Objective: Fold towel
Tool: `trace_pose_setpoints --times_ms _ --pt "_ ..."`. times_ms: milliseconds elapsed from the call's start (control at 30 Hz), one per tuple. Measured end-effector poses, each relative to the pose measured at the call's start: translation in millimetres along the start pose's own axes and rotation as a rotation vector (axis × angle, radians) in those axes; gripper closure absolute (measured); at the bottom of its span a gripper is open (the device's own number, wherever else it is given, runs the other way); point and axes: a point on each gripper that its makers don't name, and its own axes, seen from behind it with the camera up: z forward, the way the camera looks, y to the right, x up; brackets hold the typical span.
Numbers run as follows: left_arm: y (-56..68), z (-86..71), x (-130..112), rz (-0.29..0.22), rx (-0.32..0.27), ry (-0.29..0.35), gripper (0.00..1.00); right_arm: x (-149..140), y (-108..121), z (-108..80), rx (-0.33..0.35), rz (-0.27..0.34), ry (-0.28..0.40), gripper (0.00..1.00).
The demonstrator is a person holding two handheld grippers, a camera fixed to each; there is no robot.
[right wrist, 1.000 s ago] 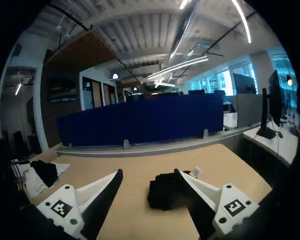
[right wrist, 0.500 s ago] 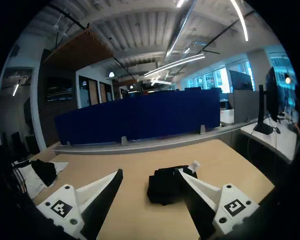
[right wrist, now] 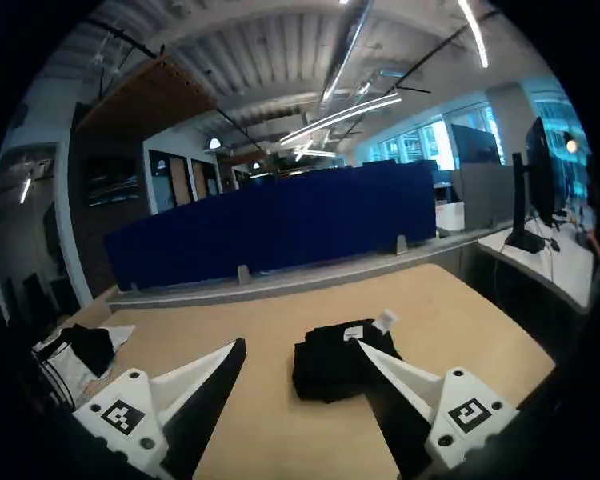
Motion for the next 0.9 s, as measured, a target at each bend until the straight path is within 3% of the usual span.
trace_pose_setpoints --times_ms 167,400,900 --pt "-11.6 2.5 -16.6 0.006 0.02 0.015 0.08 0.0 -8.9 7.2 0.008 -0.028 0.011 0.01" --pt "-12.5 4.7 -39.4 0.017 0.017 0.027 0.07 -9.2 -21.4 16.5 0.021 -0.045 0.027 0.01" --pt "-30.3 12.1 -70.3 0.011 0.033 0.03 0.08 -31.1 -33.5 29.2 0.037 -0.06 0.021 0.01"
